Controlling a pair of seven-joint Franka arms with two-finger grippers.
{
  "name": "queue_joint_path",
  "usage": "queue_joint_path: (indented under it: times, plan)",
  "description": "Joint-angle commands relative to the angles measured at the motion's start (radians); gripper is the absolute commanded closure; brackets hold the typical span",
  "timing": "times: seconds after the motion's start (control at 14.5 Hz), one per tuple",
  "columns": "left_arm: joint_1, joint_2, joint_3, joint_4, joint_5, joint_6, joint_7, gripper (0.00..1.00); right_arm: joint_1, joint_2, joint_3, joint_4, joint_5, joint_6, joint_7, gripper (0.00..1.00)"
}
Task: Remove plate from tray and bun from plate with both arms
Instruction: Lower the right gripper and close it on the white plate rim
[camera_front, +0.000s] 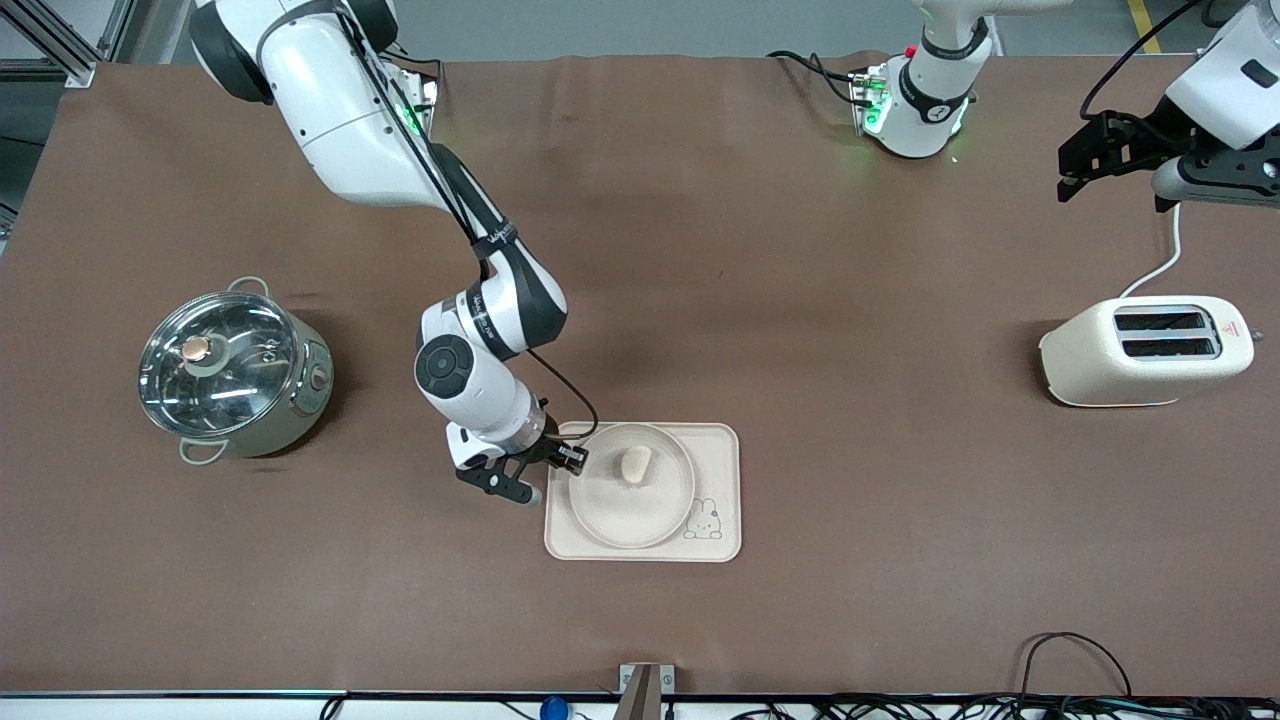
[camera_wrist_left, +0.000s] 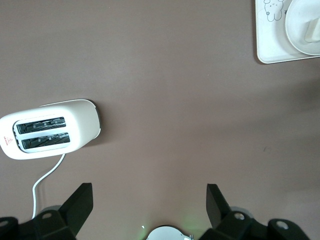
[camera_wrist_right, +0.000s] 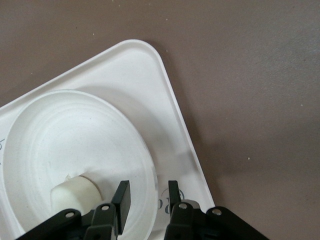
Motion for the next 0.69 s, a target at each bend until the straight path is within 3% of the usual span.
queue_joint_path:
  times: [0.0,0.41,0.62]
  plan:
    - [-0.003,0.018,-0.003,0.020,0.006,0.010,0.001,0.00,0.015,0.022,-0.009,0.018,0.022,0.022,0.007,0.64]
    - [-0.001,0.021,-0.003,0.021,0.006,0.010,0.002,0.00,0.023,0.044,-0.009,0.018,0.020,0.046,0.003,0.66]
    - [-0.003,0.024,-0.004,0.021,-0.002,0.024,0.002,0.00,0.024,0.051,-0.009,0.018,0.020,0.060,0.003,0.73]
